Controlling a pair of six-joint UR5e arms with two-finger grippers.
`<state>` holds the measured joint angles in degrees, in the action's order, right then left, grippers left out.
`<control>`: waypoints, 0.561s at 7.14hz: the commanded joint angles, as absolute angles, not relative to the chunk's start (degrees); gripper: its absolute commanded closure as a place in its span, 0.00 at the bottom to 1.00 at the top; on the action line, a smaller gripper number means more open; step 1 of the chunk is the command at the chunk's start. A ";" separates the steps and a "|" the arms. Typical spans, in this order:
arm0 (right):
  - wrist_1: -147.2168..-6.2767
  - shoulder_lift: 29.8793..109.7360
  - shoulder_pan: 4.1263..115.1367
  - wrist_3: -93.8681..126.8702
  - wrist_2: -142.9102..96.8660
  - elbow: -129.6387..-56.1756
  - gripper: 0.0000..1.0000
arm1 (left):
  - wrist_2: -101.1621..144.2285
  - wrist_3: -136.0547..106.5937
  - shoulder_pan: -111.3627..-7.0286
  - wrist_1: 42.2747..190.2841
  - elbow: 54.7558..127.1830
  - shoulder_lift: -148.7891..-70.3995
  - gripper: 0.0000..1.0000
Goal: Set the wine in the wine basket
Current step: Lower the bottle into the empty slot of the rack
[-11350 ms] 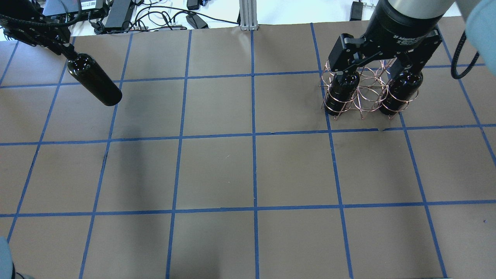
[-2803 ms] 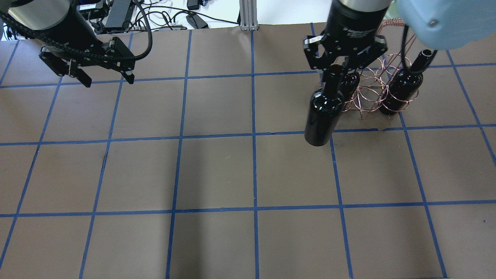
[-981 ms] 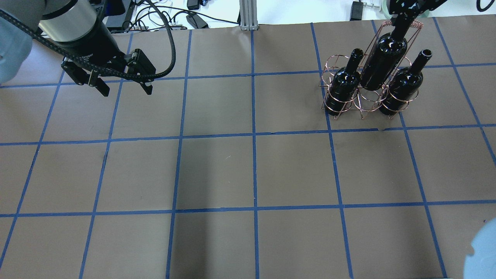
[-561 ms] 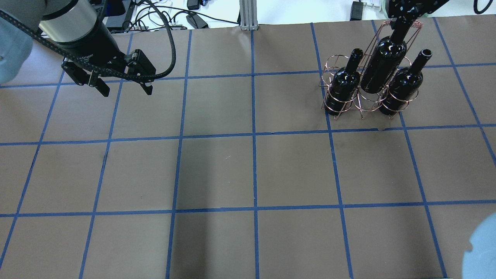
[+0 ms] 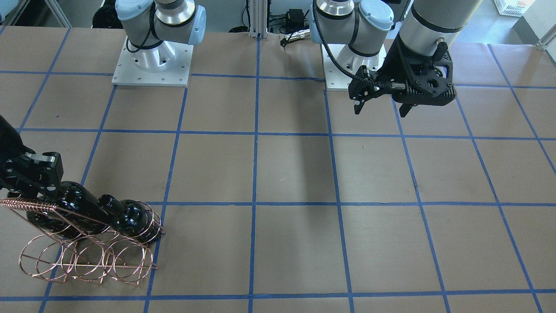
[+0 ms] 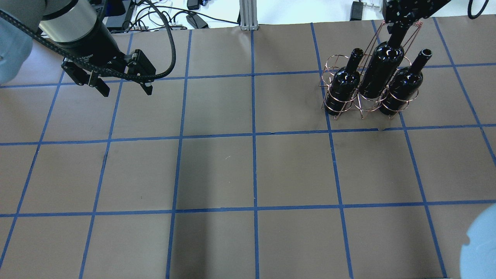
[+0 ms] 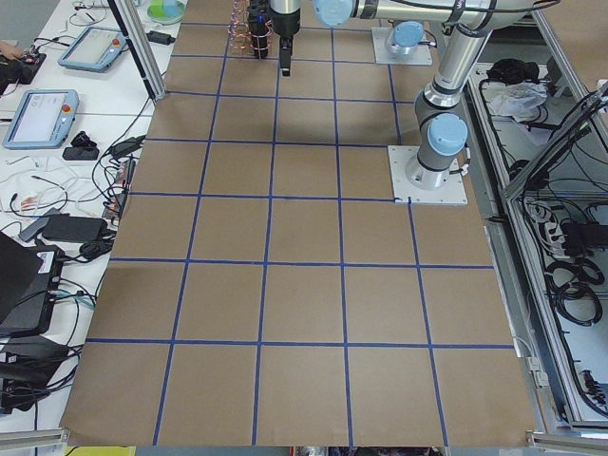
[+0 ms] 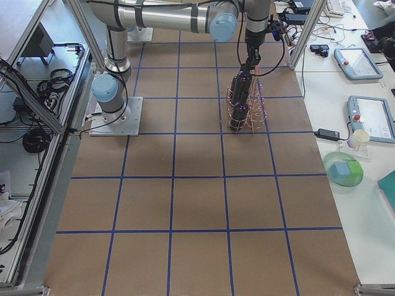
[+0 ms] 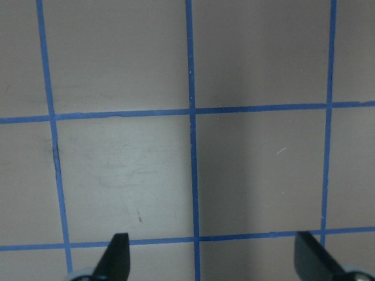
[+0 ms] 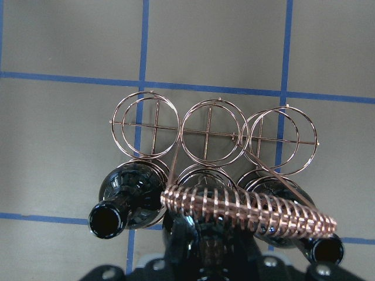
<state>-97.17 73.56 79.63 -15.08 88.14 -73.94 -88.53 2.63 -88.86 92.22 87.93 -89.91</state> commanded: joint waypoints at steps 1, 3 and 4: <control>-100.45 73.21 79.63 -17.30 88.42 -77.50 0.88 | -88.59 2.72 -88.86 92.20 87.98 -89.91 0.00; -101.85 72.69 79.63 -18.10 88.24 -80.75 0.87 | -89.20 2.73 -88.86 92.02 87.98 -89.91 0.00; -104.82 71.99 79.63 -18.98 88.33 -82.08 0.87 | -89.30 2.81 -88.86 92.11 87.98 -89.91 0.00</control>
<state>-102.13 72.67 79.63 -18.02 88.31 -80.23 -89.04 2.76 -88.86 92.14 87.97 -89.91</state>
